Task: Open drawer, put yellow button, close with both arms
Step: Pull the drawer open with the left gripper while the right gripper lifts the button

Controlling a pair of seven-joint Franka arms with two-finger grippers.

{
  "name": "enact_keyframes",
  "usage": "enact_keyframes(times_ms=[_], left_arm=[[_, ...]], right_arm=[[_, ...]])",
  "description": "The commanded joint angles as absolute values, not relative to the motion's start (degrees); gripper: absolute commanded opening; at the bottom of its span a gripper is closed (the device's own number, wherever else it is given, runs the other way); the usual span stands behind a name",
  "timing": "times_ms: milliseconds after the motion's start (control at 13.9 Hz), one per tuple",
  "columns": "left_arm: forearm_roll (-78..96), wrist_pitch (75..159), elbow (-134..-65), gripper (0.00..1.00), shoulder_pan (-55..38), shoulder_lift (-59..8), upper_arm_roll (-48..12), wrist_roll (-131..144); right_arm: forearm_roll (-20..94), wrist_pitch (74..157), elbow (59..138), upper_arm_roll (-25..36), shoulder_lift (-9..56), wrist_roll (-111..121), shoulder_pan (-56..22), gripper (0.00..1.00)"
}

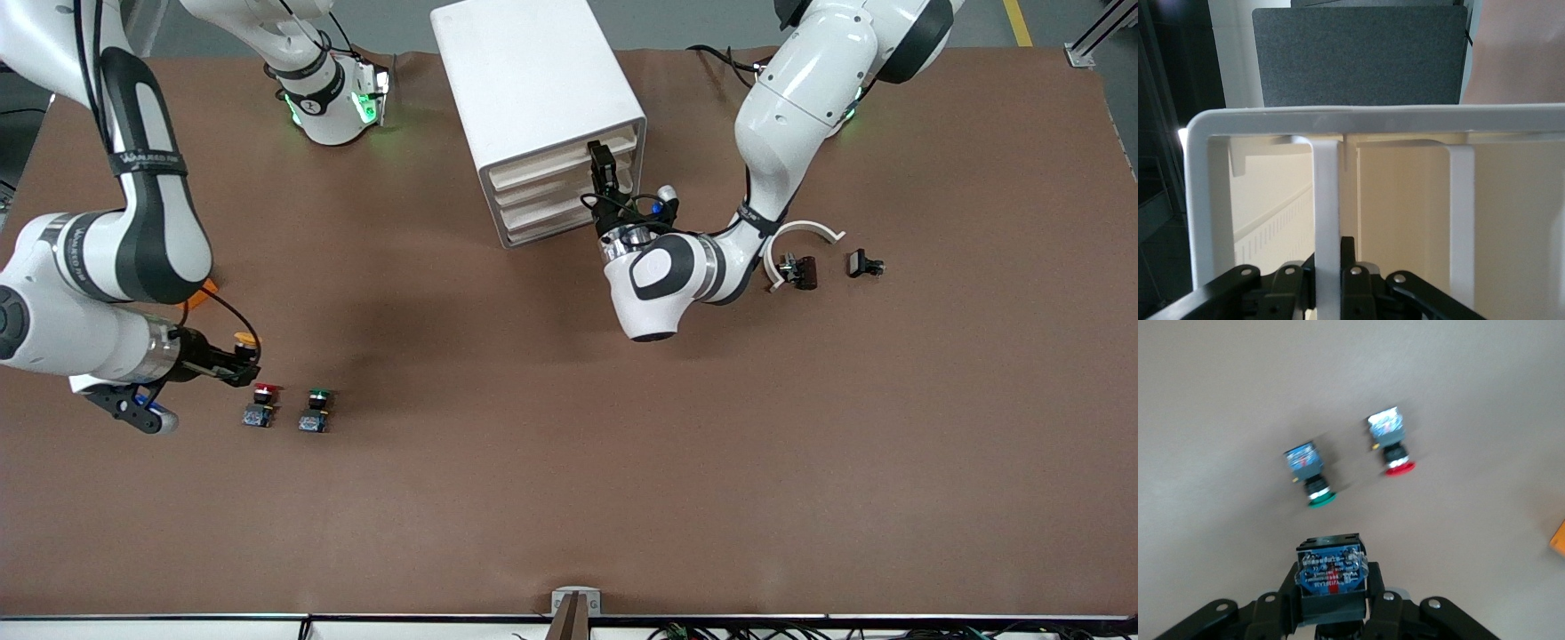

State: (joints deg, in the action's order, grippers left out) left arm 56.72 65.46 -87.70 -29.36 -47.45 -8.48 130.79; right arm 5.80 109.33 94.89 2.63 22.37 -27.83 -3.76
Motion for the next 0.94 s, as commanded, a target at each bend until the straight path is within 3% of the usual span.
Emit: enact_keyframes(times_ms=[0,863], left_arm=[[57.7,65.2,-87.0,0.0,-26.7,-46.7,-8.0,131.8],[57.0,66.6,-83.6,0.02,-17.8,-47.2,-7.9,131.7]], right_arm=[[6.5,108.5,96.0,3.0,19.7,-35.2,-7.2,0.0],[6.8,107.5,94.6,3.0,12.9,-72.2,-30.0,0.0]])
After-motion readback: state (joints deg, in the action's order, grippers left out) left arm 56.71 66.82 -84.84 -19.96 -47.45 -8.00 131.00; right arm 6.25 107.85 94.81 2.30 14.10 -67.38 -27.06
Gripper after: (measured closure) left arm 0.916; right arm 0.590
